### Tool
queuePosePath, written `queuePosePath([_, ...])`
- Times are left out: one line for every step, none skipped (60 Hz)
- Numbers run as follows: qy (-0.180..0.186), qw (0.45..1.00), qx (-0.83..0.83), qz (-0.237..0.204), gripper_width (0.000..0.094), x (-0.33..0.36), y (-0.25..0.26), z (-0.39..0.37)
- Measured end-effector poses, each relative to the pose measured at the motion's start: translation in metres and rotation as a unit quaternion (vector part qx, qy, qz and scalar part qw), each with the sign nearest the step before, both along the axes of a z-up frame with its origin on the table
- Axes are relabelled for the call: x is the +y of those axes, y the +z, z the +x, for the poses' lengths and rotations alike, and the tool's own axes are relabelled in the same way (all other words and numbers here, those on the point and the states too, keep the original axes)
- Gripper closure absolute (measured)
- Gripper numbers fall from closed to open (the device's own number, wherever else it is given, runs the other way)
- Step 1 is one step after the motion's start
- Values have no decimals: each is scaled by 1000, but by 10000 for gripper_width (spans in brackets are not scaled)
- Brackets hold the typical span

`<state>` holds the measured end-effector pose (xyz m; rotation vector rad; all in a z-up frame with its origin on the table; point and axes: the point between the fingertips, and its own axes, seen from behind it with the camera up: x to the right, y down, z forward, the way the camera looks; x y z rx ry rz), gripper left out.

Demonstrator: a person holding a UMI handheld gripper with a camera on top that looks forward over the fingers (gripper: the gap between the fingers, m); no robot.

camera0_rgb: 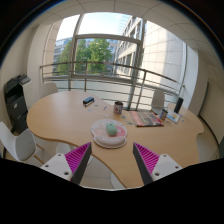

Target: Arrange mouse

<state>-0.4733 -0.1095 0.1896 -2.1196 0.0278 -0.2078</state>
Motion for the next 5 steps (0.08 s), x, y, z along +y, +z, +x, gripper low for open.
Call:
queuePosePath([-1,1000,1,0,91,-2,0,0])
queuePosePath([-1,1000,1,-1,90,-4,0,-1])
queuePosePath([-1,1000,2,-1,89,-6,1,-1])
queuePosePath([-1,1000,3,-1,89,-8,1,-1])
queuePosePath([-2,1000,5,0,89,-8,0,-4])
